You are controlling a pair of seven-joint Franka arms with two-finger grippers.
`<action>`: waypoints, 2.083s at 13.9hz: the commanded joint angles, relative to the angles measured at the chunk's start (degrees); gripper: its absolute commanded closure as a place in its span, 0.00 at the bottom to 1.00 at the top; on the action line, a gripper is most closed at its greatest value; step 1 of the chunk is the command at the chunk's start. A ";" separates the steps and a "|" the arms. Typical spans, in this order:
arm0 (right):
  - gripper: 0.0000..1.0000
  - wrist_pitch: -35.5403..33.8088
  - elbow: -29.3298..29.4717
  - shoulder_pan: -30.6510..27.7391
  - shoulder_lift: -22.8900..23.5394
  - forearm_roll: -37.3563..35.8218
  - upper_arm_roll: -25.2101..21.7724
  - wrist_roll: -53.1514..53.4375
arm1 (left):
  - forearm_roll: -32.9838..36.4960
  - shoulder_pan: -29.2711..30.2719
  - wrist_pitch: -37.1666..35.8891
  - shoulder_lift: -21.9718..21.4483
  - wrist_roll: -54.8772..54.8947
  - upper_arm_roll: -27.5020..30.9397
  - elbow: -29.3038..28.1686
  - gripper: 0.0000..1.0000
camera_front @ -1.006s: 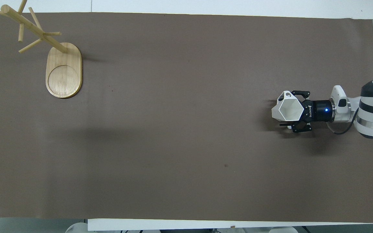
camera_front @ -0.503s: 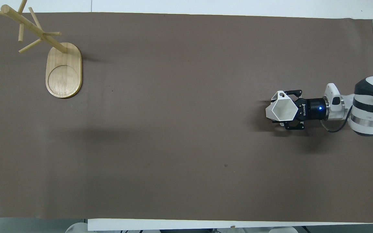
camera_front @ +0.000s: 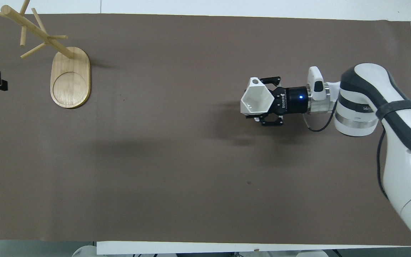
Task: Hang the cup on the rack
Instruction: 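Lift the cup with the right gripper while the left gripper approaches, then grasp the cup with the left gripper while the right gripper holds it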
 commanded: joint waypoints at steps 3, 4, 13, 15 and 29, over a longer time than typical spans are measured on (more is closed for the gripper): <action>0.66 11.35 0.56 11.41 -1.15 11.25 -0.28 1.65 | 0.74 -19.15 4.32 -0.68 -27.89 0.16 -1.64 0.00; 0.66 14.52 0.57 12.91 -2.29 11.52 -0.28 3.13 | 0.74 -22.41 4.59 -0.42 -32.39 0.16 -1.64 0.00; 0.65 20.00 0.65 16.35 -4.15 11.70 -0.28 6.22 | 0.30 -30.35 16.09 5.03 -50.72 0.07 -5.16 0.00; 0.65 20.00 0.74 16.35 -4.15 11.70 -0.28 6.31 | -0.75 -30.18 18.91 6.70 -50.80 -0.02 -5.24 0.01; 0.62 20.97 0.83 16.97 -4.15 13.46 -0.28 6.05 | -1.99 -31.23 20.33 8.46 -53.97 0.25 -6.56 1.00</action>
